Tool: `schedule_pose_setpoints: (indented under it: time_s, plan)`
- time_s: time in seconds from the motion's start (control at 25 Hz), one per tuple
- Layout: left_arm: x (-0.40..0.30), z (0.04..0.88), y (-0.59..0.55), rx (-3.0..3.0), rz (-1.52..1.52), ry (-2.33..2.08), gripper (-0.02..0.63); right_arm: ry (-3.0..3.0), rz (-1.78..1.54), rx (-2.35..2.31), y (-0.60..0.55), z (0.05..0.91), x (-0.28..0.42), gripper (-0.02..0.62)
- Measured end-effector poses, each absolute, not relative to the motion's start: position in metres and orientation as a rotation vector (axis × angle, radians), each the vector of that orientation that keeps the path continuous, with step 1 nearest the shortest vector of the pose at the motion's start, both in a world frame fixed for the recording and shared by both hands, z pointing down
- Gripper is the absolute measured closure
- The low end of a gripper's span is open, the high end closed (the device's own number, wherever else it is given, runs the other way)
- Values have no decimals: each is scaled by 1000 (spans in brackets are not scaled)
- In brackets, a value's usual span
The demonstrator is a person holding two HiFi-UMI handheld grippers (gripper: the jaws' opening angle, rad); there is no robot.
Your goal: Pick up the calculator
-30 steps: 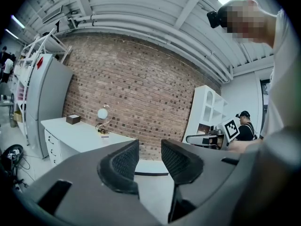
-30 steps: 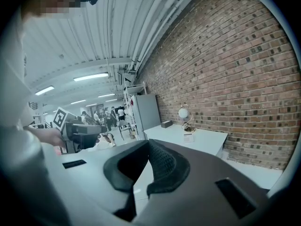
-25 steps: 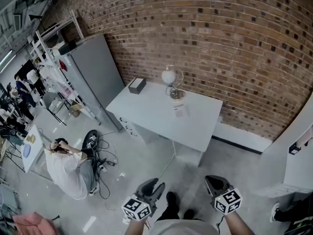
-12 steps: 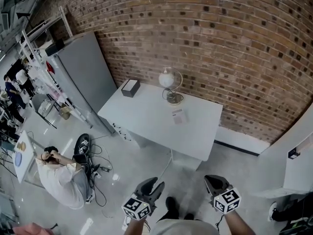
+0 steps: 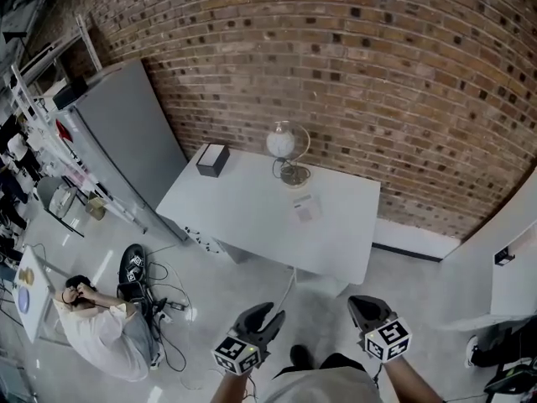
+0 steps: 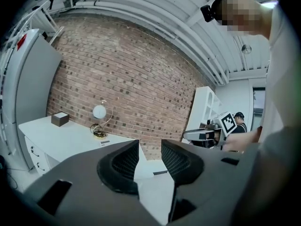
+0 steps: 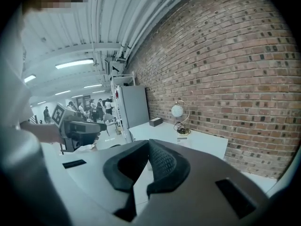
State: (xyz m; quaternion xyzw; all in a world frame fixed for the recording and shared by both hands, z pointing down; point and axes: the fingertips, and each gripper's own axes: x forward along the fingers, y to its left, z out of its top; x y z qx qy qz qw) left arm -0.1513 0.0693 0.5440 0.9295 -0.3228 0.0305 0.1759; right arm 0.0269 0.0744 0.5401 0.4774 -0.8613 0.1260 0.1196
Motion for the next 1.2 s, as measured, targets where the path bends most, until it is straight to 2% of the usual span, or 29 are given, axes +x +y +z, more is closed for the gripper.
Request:
schedule_pose_setpoints:
  time_s: [0.68, 1.2]
  plan:
    - [-151, 557, -2, 2578, 78, -942, 456, -2503, 416, 1391, -8, 552, 36, 583]
    - [-82, 556, -115, 2557, 102, -1009, 454, -2572, 453, 1272, -141, 563, 86, 583]
